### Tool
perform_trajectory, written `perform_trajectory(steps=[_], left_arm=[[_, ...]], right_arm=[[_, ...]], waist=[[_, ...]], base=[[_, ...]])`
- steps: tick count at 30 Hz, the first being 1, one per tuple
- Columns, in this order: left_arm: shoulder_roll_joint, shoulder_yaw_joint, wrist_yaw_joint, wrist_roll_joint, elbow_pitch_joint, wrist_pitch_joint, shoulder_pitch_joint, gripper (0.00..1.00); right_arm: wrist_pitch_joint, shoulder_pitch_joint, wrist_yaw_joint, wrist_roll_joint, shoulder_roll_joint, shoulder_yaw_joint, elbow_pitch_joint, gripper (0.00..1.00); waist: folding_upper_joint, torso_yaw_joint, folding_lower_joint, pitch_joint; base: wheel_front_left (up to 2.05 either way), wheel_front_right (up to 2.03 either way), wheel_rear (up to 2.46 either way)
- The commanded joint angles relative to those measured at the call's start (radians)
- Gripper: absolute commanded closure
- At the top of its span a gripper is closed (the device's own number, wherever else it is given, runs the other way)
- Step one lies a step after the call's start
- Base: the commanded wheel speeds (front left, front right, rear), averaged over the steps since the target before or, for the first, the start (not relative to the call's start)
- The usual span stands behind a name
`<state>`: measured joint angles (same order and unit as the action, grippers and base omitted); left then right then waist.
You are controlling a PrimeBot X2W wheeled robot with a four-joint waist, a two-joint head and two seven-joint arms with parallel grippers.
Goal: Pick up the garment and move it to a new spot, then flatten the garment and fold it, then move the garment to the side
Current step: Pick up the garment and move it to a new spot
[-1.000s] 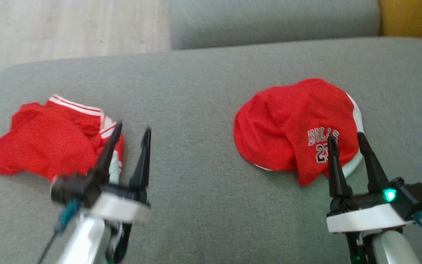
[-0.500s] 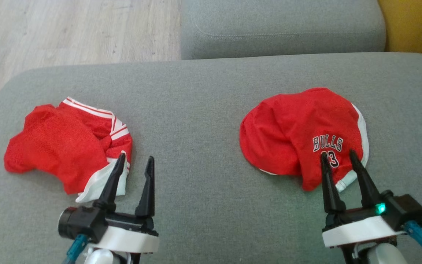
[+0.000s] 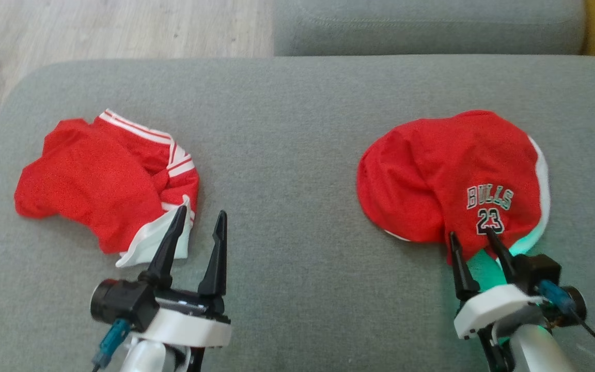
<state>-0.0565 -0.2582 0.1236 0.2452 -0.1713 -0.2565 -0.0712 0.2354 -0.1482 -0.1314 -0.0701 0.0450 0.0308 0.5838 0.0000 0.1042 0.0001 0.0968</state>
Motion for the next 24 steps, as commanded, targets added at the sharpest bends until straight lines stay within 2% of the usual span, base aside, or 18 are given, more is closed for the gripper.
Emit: perform_trajectory(steps=[1, 9, 10, 11, 16, 21, 24], left_arm=[[0.004, 0.027, 0.002, -0.006, 0.028, -0.005, -0.055, 0.0], [0.006, 0.022, 0.005, -0.001, 0.026, -0.005, -0.071, 0.0], [0.006, 0.022, 0.005, -0.001, 0.025, -0.005, -0.072, 0.0], [0.006, 0.023, 0.005, 0.0, 0.024, -0.005, -0.073, 0.0], [0.006, 0.029, 0.006, 0.017, 0.017, -0.005, -0.076, 0.0], [0.006, 0.036, 0.006, 0.036, 0.021, -0.005, -0.072, 0.0], [0.006, 0.033, 0.006, 0.046, 0.025, -0.005, -0.072, 0.0]], right_arm=[[-0.003, -0.049, 0.001, 0.014, 0.005, 0.018, 0.008, 0.0], [-0.022, -0.14, 0.001, 0.023, 0.005, 0.029, 0.174, 0.0], [-0.019, -0.152, 0.001, 0.026, 0.005, 0.03, 0.191, 0.67], [-0.015, -0.162, 0.001, 0.029, 0.005, 0.029, 0.204, 1.0], [0.011, -0.214, 0.001, 0.073, 0.005, -0.063, 0.222, 1.0], [0.018, -0.262, 0.001, 0.221, 0.008, -0.219, 0.161, 1.0], [0.006, -0.304, 0.001, 0.296, 0.031, -0.298, 0.106, 1.0]], waist=[[0.0, 0.011, -0.0001, 0.013], [0.0, 0.023, -0.0001, 0.043], [0.0, 0.021, -0.0001, 0.046], [0.0, 0.02, -0.0001, 0.048], [0.0, 0.004, -0.0001, 0.041], [0.0, -0.009, -0.0001, 0.02], [0.0, -0.01, -0.0001, 0.013]], base=[[0.0, 0.0, 0.0], [0.0, 0.0, 0.0], [0.0, 0.0, 0.0], [0.0, 0.0, 0.0], [0.0, 0.0, 0.0], [0.0, 0.0, 0.0], [0.0, 0.0, 0.0]])
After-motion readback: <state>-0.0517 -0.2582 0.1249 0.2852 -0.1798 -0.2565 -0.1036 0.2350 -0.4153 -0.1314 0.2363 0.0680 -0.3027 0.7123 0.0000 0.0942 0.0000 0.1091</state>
